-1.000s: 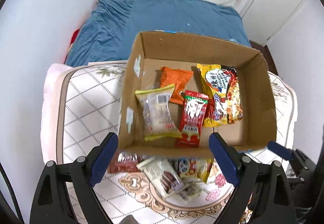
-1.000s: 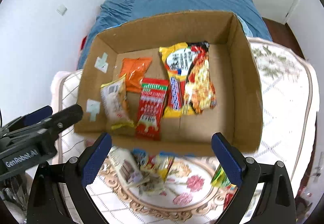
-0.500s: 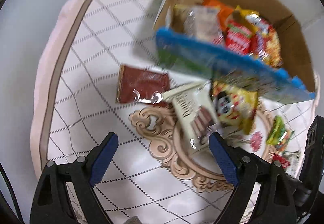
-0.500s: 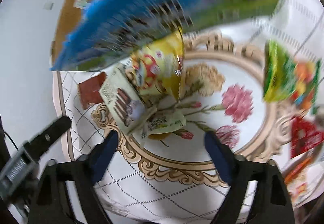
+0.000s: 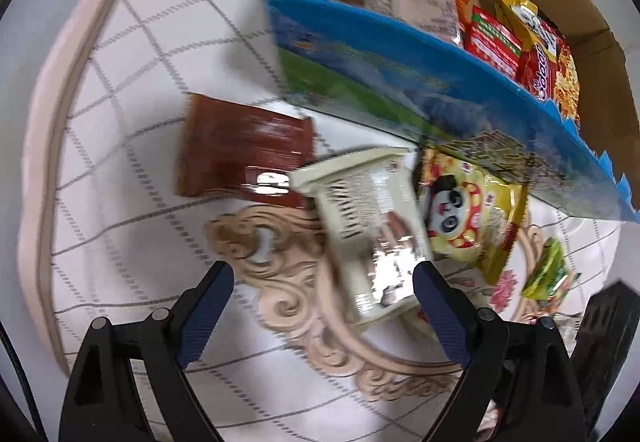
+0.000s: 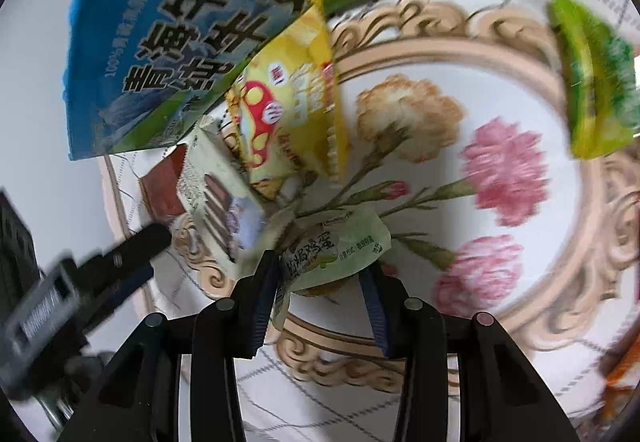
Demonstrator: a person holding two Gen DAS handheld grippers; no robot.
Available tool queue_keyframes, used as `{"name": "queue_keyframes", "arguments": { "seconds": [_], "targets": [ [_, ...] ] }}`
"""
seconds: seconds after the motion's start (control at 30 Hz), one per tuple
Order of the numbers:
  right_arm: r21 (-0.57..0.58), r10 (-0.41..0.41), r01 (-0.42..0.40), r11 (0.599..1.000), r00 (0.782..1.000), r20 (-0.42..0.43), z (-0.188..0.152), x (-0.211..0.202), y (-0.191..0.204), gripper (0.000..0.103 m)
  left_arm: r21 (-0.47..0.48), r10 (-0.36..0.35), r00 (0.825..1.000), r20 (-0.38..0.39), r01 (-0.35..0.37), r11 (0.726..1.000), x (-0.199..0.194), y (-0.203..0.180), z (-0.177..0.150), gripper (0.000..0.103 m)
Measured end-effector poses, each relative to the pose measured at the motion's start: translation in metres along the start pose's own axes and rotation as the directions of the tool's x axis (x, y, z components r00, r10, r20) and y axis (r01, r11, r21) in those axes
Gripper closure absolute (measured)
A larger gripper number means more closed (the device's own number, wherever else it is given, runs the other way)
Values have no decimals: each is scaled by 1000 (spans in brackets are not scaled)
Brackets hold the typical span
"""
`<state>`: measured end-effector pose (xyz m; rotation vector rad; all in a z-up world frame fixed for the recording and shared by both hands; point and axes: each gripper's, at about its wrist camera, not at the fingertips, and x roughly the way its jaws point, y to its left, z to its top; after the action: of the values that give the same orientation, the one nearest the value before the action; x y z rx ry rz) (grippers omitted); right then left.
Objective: Organize snacks
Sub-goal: 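Grasp the Franzzi cookie pack with the left tool while the right tool grasps a small pale green packet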
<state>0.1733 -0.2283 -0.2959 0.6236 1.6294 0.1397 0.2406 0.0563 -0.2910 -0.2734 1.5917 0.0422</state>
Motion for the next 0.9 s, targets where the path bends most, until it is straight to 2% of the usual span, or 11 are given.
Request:
{"name": "queue_keyframes", "arguments": {
  "seconds": [0.13, 0.27, 0.37, 0.57, 0.73, 0.9],
  "targets": [
    [7, -51, 50, 999, 998, 29, 4, -19, -23, 59, -8, -22, 998, -56, 21, 1000, 21, -14, 9, 11],
    [20, -70, 70, 997, 997, 40, 8, -29, -39, 59, 20, 30, 996, -83, -29, 999, 43, -30, 11, 11],
    [18, -82, 81, 997, 996, 35, 7, -33, -46, 59, 50, 59, 995, -80, -55, 997, 51, -34, 9, 11],
    [-4, -110, 110, 994, 994, 23, 5, -42, -51, 59, 97, 127, 991, -53, -121, 988, 43, -24, -3, 11],
    [22, -108, 107, 994, 994, 15, 14, -34, -40, 57, 127, 118, 992, -41, -112, 986, 42, -28, -4, 11],
    [65, -121, 122, 990, 993, -7, 26, -27, -49, 56, 175, 131, 991, -38, -122, 977, 53, -55, 19, 11]
  ]
}}
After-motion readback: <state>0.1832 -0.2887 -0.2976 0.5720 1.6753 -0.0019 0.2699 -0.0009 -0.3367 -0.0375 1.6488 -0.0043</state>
